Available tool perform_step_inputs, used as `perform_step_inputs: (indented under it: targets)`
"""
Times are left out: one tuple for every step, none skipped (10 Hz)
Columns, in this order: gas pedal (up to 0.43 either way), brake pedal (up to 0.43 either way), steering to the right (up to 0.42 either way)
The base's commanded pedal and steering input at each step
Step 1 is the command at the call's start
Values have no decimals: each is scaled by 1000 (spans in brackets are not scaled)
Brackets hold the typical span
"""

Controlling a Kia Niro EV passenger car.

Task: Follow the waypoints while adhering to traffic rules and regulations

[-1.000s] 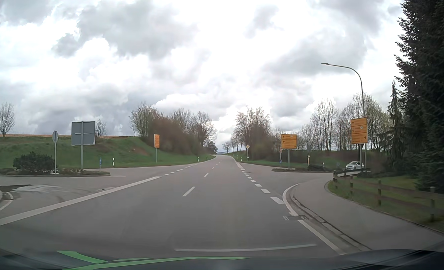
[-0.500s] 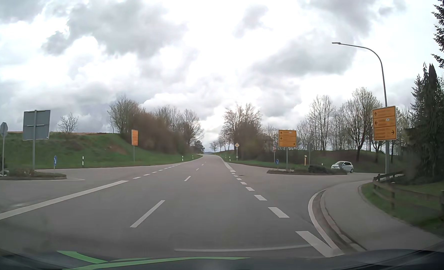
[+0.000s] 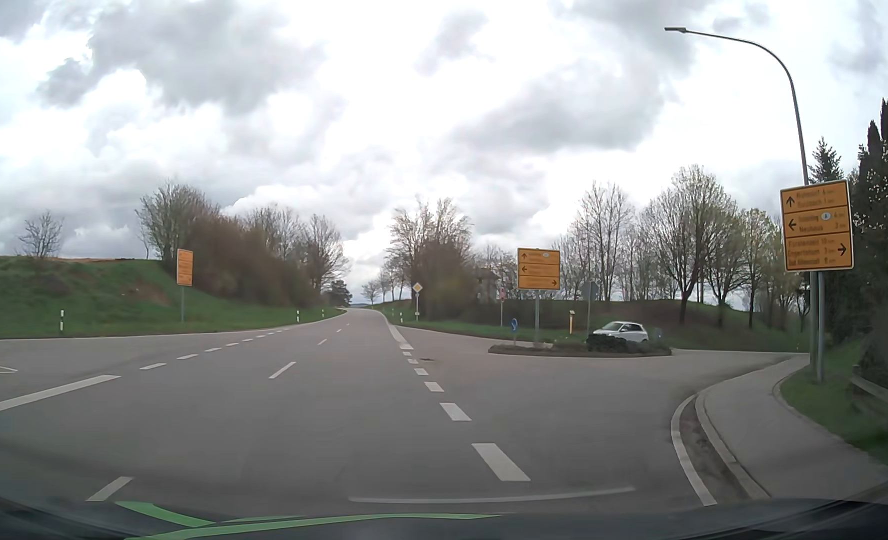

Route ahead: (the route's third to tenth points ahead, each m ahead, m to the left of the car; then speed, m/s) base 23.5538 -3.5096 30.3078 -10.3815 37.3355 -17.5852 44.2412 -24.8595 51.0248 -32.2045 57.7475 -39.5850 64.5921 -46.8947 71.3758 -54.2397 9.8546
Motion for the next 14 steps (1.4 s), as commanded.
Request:
perform_step_inputs:
  targets:
    - [0,49,130]
    - [0,0,142]
    - [0,0,153]
    - [0,0,157]
    - [0,0,158]
    - [0,0,158]
    - [0,0,158]
    - [0,0,157]
    - [39,0,157]
    - [59,0,155]
    - [118,0,153]
    - [118,0,149]
    - [138,0,141]
    - [138,0,133]
